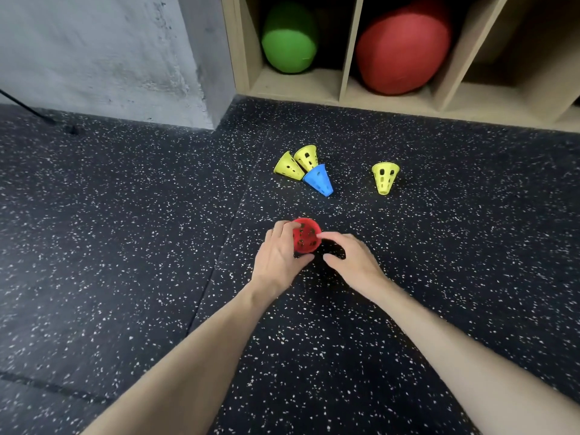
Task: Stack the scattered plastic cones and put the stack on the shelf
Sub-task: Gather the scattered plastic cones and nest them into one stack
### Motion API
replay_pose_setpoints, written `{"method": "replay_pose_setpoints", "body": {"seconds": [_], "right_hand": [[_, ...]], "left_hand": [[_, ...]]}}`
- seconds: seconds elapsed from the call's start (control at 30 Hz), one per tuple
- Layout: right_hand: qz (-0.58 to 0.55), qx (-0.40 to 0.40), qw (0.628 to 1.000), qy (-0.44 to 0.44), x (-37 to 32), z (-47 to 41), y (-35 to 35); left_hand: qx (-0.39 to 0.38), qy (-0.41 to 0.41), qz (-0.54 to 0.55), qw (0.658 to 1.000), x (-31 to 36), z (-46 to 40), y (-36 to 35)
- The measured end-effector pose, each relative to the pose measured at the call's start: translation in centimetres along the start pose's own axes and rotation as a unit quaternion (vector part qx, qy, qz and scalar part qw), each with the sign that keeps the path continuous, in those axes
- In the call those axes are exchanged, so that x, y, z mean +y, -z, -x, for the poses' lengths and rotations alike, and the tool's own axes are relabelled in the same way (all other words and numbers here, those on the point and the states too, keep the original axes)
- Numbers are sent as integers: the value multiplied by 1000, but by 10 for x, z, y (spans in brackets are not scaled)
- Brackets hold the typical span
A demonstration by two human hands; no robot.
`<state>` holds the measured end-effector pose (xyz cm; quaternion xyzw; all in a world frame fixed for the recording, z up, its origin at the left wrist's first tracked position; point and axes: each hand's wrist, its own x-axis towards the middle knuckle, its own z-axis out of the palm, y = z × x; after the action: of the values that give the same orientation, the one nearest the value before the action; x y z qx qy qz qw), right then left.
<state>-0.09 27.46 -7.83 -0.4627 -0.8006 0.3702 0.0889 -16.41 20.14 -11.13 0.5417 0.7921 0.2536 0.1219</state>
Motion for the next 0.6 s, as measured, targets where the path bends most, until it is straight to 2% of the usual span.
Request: {"method": "replay_pose_setpoints", "body": {"seconds": [0.13, 0.27, 0.43, 0.6], "right_hand": [[-26, 8, 1000, 11, -3, -8, 8], [-26, 10, 1000, 3, 2, -12, 12], [-52, 18, 998, -11, 14, -21, 18], [-32, -34, 999, -1, 19, -42, 23]], "left_hand": [[17, -10, 45, 999, 2, 0, -3], [29, -7, 134, 990, 11, 1, -6], [9, 48, 206, 977, 18, -3, -16], [36, 88, 228, 969, 13, -6, -32]]}}
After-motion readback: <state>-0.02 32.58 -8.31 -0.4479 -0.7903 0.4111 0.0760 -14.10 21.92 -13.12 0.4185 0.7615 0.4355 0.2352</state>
